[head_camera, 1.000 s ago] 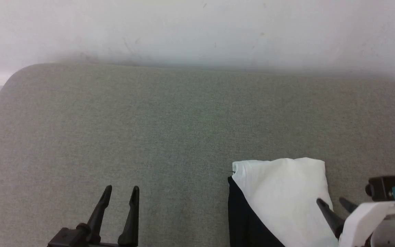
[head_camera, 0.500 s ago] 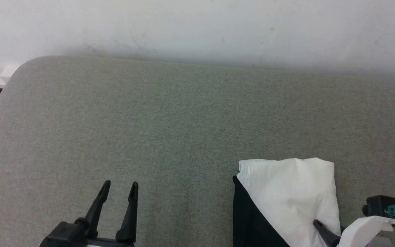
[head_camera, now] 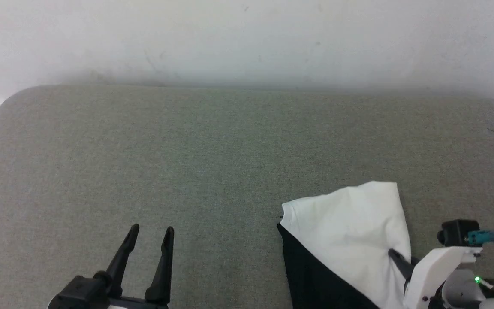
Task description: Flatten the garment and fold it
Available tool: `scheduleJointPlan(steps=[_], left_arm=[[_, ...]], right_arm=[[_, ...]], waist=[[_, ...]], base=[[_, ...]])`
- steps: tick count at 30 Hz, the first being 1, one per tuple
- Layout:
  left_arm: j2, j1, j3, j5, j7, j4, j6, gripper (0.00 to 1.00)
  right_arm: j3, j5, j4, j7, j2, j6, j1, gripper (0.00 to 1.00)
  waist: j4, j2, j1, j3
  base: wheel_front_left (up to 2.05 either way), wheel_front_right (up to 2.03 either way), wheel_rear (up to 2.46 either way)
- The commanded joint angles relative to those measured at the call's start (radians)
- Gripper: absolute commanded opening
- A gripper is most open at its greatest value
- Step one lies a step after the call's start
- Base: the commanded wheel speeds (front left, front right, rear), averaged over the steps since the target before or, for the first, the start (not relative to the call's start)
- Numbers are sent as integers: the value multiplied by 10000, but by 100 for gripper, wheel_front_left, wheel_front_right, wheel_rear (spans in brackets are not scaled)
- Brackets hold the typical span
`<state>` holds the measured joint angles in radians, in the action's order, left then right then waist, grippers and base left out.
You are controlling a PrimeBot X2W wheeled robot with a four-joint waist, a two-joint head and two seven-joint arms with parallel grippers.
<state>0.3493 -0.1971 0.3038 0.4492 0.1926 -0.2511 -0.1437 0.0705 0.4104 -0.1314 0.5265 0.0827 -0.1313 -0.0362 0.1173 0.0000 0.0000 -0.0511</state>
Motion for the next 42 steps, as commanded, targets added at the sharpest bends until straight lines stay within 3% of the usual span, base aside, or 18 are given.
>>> scheduleJointPlan(steps=[1,12,21,25,29,40,41,42], left_arm=[[-4,58,-4,48,16,-47,-83,100],[78,538,-32,-108,145,-212,-42,100],[253,1495,-11,-399,-26,-605,29,100],[319,1719,-53,-463,-45,-749,21,100],[413,1983,-188,-607,32,-912,-36,100],[378,2879,-396,-1031,434,-1313,-57,100],[371,2904,-424,-1040,437,-1281,-94,100],[338,2924,-475,-1031,447,-1256,-151,100]], right_arm=[[9,-58,114,-65,132,6,315,0],[-10,-605,534,910,1946,6,2326,0],[-332,-1020,747,1804,4643,6,3256,0],[50,-1172,541,1717,5354,6,3387,0],[511,-1348,186,1491,5507,6,3461,0],[1107,-1820,-903,756,4735,6,3903,0],[1148,-1885,-994,686,4721,6,3944,4],[1235,-1952,-1083,606,4667,6,4005,25]], waist=[[-264,0,0,-17],[-1329,0,0,-1028],[-1743,0,0,-2323],[-1834,0,0,-2768],[-1891,0,0,-3262],[-2065,0,0,-4162],[-2088,0,0,-4177],[-2115,0,0,-4187]], base=[[0,0,0],[0,0,0],[0,0,0],[0,0,0],[0,0,0],[0,0,0],[0,0,0],[0,0,0]])
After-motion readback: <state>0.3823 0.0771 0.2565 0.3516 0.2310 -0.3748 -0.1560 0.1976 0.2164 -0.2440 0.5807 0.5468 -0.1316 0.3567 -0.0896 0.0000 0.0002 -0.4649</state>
